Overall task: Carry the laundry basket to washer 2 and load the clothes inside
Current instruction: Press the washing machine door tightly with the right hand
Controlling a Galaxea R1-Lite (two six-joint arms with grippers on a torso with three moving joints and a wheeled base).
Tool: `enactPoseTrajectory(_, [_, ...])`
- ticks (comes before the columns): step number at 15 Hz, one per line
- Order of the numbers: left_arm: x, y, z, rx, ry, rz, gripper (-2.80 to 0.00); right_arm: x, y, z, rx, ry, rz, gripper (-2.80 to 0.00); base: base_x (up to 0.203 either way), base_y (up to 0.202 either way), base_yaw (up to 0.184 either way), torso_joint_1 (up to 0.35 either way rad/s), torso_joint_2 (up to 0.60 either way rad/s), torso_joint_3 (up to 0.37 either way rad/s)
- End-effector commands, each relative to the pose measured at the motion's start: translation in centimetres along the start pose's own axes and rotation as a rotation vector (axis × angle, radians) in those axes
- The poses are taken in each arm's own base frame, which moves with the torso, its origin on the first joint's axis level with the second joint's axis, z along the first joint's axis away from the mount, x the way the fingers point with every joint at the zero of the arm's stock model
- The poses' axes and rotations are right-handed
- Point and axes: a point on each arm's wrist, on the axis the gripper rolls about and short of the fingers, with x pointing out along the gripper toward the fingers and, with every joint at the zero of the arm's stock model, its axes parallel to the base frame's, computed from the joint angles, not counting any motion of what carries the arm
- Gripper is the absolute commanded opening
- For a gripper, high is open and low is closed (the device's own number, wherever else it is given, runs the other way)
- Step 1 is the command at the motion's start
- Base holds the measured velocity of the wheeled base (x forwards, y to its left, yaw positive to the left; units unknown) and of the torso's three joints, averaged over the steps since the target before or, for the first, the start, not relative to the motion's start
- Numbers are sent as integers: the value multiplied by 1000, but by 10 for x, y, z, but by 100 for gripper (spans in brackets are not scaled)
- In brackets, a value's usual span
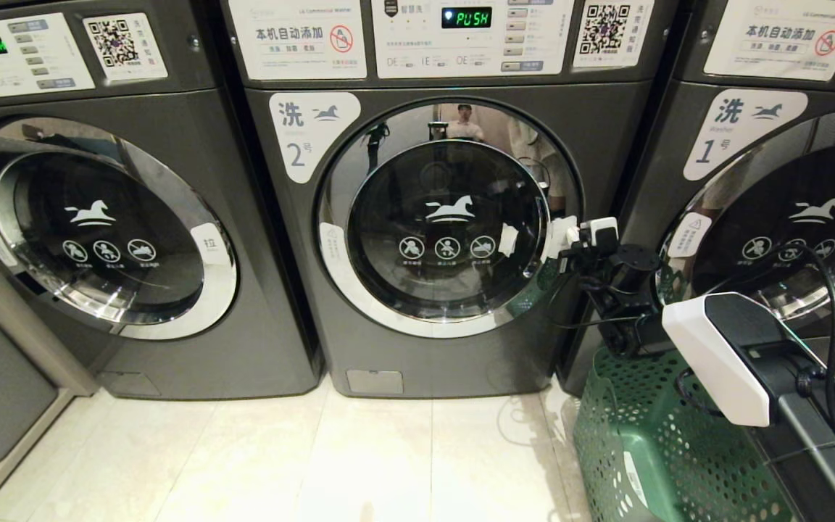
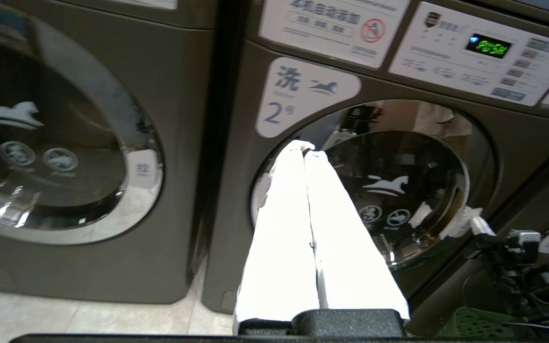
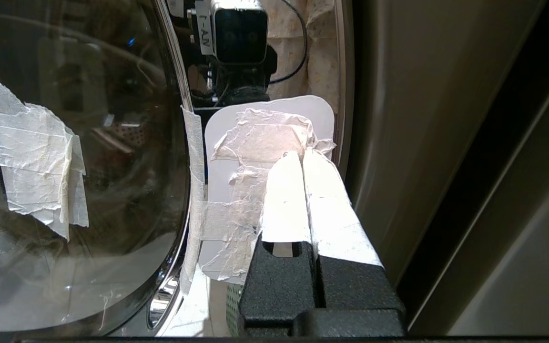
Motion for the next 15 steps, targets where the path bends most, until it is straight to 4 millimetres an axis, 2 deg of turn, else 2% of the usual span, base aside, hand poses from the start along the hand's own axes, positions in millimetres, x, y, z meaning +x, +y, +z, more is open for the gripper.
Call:
enactPoseTrajectory(1, [-38,16,9,-12,-37,20,-280,-3,3,-16,0,31,5,-280,0,0,0,0,0,0])
enactPoseTrajectory(3, [-51,22,7,-3,-21,38,-280,-2,3,-12,8,24,6,-280,0,0,0,0,0,0])
enactPoseTrajectory(6, [-63,29,5,15,-4,77,-280,3,0,5,21,25,11,-280,0,0,0,0,0,0])
enactPoseTrajectory(9, [-70,34,-6,68,94,124,-280,4,-1,5,39,44,12,-280,0,0,0,0,0,0])
enactPoseTrajectory(15, [-58,30,-17,106,171,146,-280,4,-4,4,36,45,6,-280,0,0,0,0,0,0])
